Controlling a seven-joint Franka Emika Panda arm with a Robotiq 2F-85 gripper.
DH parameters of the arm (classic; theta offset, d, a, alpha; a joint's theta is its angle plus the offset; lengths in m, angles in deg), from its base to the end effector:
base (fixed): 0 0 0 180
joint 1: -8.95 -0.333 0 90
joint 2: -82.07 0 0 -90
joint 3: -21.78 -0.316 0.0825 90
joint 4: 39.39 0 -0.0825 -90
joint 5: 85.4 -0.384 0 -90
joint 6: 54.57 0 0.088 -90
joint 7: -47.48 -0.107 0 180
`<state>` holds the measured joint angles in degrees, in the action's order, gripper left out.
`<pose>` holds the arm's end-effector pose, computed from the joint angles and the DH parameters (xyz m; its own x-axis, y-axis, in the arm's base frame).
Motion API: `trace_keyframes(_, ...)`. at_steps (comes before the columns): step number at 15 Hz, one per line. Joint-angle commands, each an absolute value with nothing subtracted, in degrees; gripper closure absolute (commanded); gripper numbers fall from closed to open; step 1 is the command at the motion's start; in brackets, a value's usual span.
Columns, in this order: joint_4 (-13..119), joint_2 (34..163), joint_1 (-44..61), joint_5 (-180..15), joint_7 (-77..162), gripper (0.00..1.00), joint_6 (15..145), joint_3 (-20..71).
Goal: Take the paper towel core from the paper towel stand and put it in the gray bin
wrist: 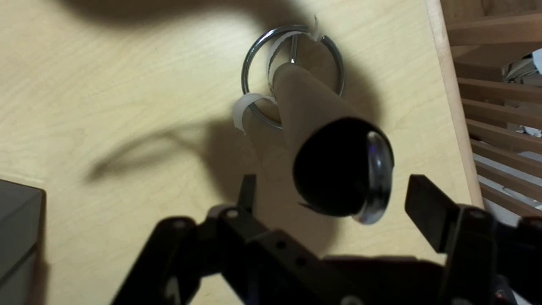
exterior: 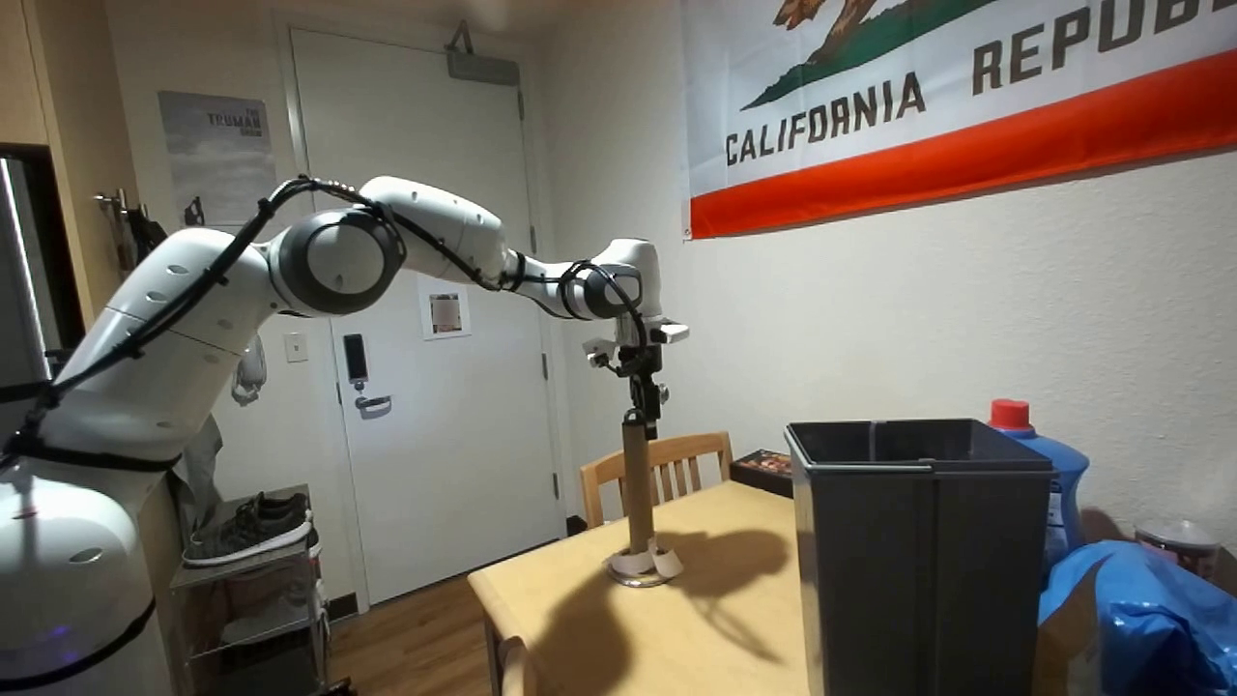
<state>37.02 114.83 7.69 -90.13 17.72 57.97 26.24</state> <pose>0.7240 -0.0231 0.4052 0.8293 -0.5577 0.0344 -0.5553 -0.8294 -0.0611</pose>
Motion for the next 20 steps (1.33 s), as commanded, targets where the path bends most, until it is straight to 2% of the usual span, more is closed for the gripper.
trace_keyframes(1, 33.93, 116.16, 6.86, -88.95, 16.51, 0.39, 55.32, 26.93)
trace_keyframes(2, 33.75, 116.26, 6.83, -88.96, 16.52, 0.43, 55.27, 26.92)
trace_keyframes(3, 33.57, 116.35, 6.8, -88.97, 16.49, 0.41, 55.18, 26.92)
trace_keyframes(4, 33.37, 116.45, 6.79, -89.0, 16.46, 0.32, 55.1, 26.92)
trace_keyframes(5, 33.21, 116.54, 6.8, -89.03, 16.48, 0.29, 55.06, 26.91)
trace_keyframes(7, 32.77, 116.73, 6.83, -89.14, 16.55, 0.29, 54.86, 26.87)
trace_keyframes(9, 32.45, 116.83, 6.89, -89.24, 16.64, 0.37, 54.7, 26.83)
trace_keyframes(10, 32.26, 116.86, 6.92, -89.27, 16.63, 0.45, 54.59, 26.83)
trace_keyframes(12, 31.99, 116.92, 6.93, -89.27, 16.61, 0.48, 54.41, 26.84)
trace_keyframes(14, 31.79, 116.96, 6.93, -89.2, 16.61, 0.33, 54.07, 26.87)
trace_keyframes(16, 31.54, 117.1, 6.83, -89.02, 16.38, 0.11, 53.86, 26.97)
trace_keyframes(17, 31.43, 117.16, 6.82, -89.0, 16.38, 0.05, 53.69, 26.98)
trace_keyframes(18, 31.31, 117.23, 6.8, -88.94, 16.41, 0.0, 53.48, 26.98)
trace_keyframes(20, 31.14, 117.36, 6.77, -88.84, 16.56, 0.0, 52.96, 26.96)
